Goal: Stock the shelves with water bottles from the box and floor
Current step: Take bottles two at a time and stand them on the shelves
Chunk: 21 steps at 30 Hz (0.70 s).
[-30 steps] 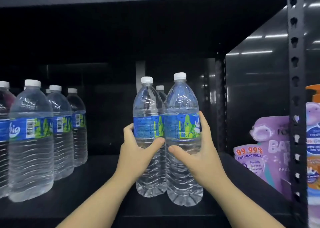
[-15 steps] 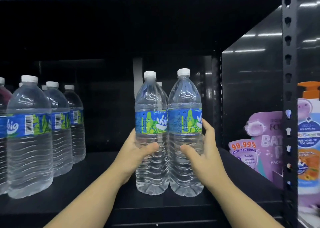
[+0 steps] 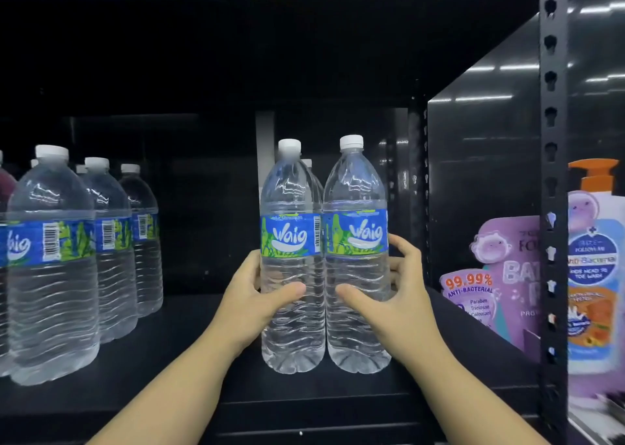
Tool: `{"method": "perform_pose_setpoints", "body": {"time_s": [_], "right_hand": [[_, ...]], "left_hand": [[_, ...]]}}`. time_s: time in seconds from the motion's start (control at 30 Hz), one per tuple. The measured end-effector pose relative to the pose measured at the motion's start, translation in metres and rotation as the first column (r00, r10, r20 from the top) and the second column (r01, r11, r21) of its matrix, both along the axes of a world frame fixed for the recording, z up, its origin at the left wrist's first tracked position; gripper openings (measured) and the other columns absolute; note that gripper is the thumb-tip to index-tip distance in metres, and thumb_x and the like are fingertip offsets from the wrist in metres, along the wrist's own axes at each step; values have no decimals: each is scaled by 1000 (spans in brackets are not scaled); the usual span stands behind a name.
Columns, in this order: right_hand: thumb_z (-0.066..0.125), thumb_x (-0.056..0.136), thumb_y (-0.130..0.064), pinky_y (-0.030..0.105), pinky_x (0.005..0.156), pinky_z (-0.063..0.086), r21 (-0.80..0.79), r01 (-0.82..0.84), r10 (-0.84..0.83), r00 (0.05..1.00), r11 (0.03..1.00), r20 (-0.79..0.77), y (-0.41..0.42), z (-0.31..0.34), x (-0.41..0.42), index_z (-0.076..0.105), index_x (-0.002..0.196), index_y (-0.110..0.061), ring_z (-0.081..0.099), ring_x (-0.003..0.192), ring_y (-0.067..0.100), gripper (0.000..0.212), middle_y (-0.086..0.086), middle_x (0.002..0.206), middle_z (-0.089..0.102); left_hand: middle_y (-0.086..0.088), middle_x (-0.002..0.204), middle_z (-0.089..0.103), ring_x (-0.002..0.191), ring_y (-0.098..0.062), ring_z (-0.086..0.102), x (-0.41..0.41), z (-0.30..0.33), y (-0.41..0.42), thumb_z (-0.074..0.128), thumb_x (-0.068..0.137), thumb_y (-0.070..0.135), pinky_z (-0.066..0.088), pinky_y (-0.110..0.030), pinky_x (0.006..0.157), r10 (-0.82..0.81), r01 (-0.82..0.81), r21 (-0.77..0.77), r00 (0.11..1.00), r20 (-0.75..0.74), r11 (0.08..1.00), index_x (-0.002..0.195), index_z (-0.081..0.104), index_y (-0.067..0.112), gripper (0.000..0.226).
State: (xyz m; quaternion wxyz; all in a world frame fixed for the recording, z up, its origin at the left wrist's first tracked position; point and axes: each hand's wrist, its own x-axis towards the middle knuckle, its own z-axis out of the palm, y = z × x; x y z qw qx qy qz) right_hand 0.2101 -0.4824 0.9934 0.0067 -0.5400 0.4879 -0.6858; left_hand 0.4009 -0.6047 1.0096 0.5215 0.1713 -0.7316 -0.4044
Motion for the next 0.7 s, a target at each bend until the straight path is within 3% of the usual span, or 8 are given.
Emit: {"method": "perform_pose_setpoints", "body": {"time_s": [0.17,0.3,0.37,0.5,0.6,0.7], "right_hand": [[97,68,-36,21,92,46,48,10,-10,1000,999,-19,1,0,-2,33,145,-49,55,114,-10,101,-20,126,57],[91,65,-32,26,84,53,90,3,-3,1000,996,-2,0,-1,-6,35,142,-53,67,101,-2,98,-15,118,63],[94,65,-28,28,79,56,84,41,-42,999,996,4,0,-1,-5,38,141,-54,68,95,0,97,-14,113,65],[93,65,-27,30,81,56,72,123,-124,992,990,3,-2,0,-4,41,139,-52,65,94,-4,94,-16,109,66],[93,64,-30,33,87,55,78,174,-176,984,982,16,-6,-1,-7,42,135,-46,63,102,-3,88,-19,113,65],[93,67,-26,30,83,55,97,195,-200,979,976,45,-8,1,-11,45,126,-41,62,95,-13,77,-19,112,66]], "left_hand": [[-3,113,75,103,-16,74,0,-3,-5,88,51,42,60,-24,73,20,-20,-7,1000,-21,1000,117,52,19,78],[-2,121,70,112,-24,70,5,-3,-15,94,52,42,57,-48,95,81,-73,-89,993,86,993,112,50,36,75],[-2,116,71,108,-27,70,5,-4,-16,95,49,44,57,-53,95,132,-122,-105,988,86,987,110,53,38,74],[0,107,70,92,-25,70,2,-3,-15,94,44,55,61,-43,84,242,-232,-111,967,83,966,110,60,45,75],[1,107,69,94,-20,71,0,-4,-21,92,41,64,60,-42,87,283,-277,-64,951,126,959,116,61,50,83],[2,106,70,98,-16,71,-2,-4,-23,93,43,66,60,-43,91,305,-305,-22,942,142,952,119,60,54,84]]}}
